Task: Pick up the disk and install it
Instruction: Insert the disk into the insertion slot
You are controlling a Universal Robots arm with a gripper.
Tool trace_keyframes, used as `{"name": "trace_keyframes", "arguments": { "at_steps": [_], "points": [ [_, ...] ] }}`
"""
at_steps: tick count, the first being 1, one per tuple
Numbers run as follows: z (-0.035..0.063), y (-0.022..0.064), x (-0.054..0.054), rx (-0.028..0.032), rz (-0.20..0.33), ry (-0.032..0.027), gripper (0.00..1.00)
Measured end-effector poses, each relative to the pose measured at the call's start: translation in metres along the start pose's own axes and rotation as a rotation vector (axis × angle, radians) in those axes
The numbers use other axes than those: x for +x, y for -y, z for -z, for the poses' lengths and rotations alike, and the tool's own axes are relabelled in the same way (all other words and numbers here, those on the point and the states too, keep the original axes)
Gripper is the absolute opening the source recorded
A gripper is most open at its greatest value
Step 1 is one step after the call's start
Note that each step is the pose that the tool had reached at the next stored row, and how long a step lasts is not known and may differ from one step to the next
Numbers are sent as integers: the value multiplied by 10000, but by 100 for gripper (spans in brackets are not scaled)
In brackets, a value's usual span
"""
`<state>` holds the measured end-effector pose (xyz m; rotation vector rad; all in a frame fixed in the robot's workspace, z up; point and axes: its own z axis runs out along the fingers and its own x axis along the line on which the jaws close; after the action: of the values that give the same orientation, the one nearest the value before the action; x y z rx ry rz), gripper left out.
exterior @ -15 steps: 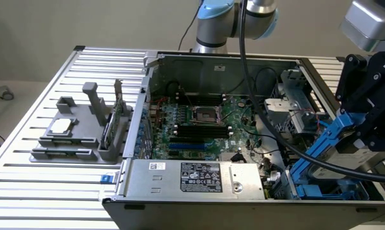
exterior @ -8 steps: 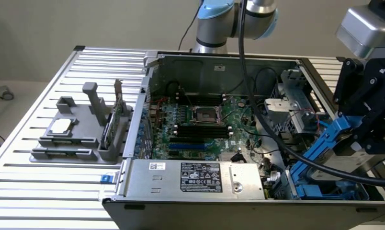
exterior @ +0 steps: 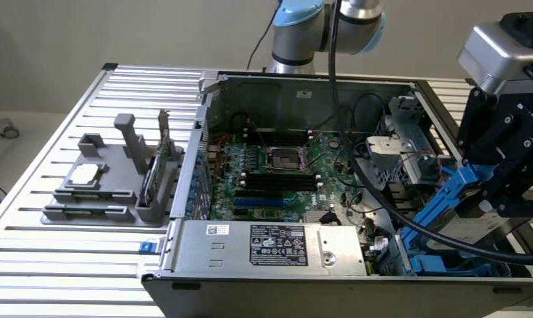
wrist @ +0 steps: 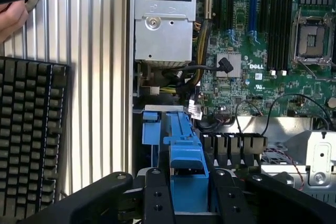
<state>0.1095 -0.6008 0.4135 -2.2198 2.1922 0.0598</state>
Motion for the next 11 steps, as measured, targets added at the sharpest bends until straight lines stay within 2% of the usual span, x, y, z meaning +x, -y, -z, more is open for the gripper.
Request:
{"name": "trace_keyframes", "arguments": {
  "at_steps": [3,11],
  "points": [
    [-17,0,0,0,0,25,33],
    [-79,1,1,0,1,42,33]
  ]
}}
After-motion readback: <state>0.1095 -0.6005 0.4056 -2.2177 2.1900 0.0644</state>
